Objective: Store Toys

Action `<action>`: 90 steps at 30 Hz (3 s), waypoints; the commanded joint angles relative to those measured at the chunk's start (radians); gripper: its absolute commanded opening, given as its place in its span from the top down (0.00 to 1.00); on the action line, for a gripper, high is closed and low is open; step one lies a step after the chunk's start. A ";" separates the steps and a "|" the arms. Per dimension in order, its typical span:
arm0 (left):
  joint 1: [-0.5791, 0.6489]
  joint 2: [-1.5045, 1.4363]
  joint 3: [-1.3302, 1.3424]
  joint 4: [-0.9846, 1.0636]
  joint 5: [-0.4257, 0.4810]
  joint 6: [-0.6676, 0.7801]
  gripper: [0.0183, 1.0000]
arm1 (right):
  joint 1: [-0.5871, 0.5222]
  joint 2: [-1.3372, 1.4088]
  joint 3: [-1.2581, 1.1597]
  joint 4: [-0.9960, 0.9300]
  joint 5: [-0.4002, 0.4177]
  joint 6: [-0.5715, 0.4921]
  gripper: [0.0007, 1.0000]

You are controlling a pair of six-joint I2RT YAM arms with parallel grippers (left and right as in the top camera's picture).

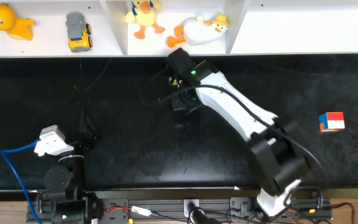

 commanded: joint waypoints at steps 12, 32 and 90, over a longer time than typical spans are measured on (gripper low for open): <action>0.002 -0.010 -0.009 0.004 0.010 0.004 0.00 | 0.011 -0.386 0.034 -0.381 0.106 0.173 0.95; 0.002 -0.010 -0.009 0.004 0.010 0.004 0.00 | -0.379 -0.436 0.004 -0.323 0.190 0.026 0.96; 0.002 -0.010 -0.009 0.003 0.010 0.004 0.00 | -0.598 -0.015 0.004 0.469 0.085 -0.474 0.41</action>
